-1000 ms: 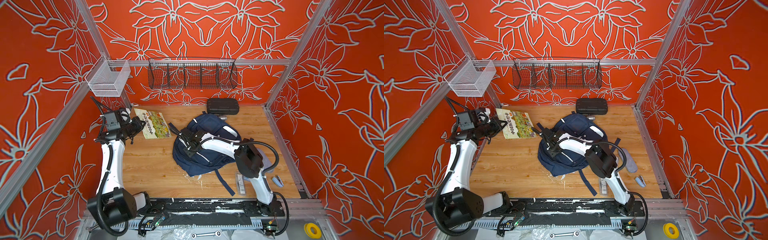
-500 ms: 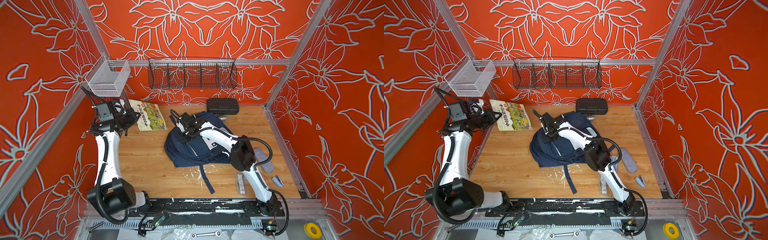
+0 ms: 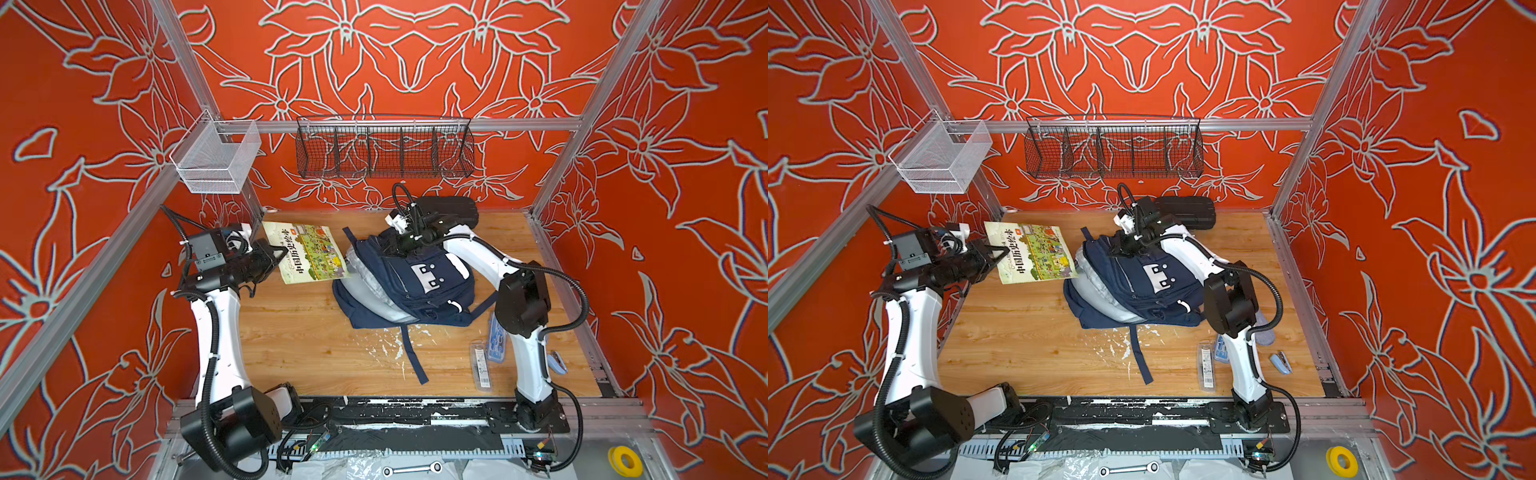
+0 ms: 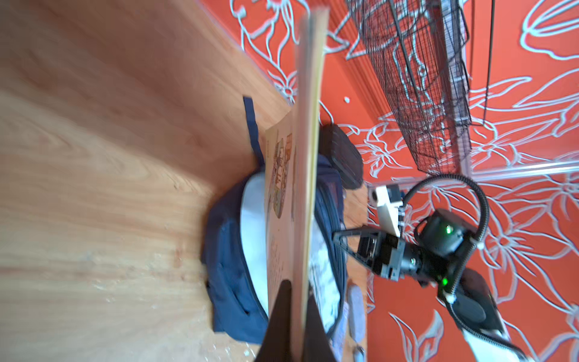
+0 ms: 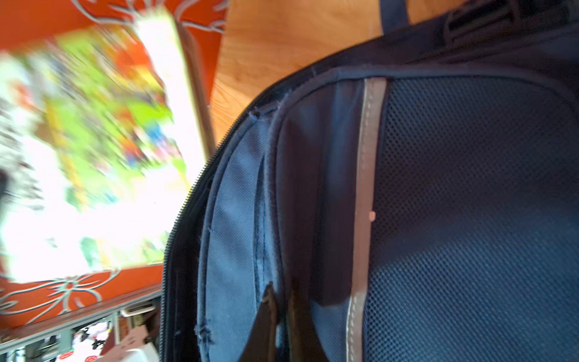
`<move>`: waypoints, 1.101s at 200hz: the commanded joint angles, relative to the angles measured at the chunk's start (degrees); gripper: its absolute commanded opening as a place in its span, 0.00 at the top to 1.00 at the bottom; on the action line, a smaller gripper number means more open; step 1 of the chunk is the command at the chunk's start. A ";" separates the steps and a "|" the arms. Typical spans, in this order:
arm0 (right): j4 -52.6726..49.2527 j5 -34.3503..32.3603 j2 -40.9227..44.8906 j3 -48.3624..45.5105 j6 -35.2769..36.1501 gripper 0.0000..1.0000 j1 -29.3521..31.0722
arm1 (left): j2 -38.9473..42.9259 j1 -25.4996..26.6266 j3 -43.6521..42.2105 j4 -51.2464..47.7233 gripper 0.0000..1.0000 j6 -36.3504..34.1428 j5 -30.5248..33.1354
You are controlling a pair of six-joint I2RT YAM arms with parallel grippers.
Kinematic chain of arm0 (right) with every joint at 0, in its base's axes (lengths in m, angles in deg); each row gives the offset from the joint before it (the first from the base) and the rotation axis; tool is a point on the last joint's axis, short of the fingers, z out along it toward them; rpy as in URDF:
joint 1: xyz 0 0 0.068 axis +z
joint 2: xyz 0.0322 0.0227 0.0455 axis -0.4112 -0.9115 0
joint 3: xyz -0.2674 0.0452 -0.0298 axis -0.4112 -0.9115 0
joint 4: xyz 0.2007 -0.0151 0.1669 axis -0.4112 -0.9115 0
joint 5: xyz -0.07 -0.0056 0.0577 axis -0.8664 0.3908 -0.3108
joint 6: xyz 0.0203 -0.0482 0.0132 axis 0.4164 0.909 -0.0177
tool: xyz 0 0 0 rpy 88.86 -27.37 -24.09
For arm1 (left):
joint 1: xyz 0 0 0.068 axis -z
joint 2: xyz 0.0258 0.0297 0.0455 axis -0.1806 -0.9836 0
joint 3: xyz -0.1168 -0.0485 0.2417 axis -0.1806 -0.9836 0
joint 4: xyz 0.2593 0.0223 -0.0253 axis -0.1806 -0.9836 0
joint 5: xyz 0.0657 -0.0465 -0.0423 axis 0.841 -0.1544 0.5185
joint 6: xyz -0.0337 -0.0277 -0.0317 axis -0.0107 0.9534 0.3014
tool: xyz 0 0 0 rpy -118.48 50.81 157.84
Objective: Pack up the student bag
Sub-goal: 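Lower the book into the backpack with the left gripper while the right holds it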
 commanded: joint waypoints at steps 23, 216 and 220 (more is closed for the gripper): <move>5.30 6.62 4.06 2.30 -2.59 1.00 -1.32 | 4.12 -0.13 -8.03 3.45 1.00 4.77 -4.87; 17.51 11.18 7.19 -6.85 -11.03 1.00 -2.43 | -22.23 37.33 -22.95 58.82 1.00 27.37 18.06; 17.75 11.24 7.12 -7.06 -11.24 1.00 -2.38 | -22.71 38.04 -23.24 59.87 1.00 27.49 19.04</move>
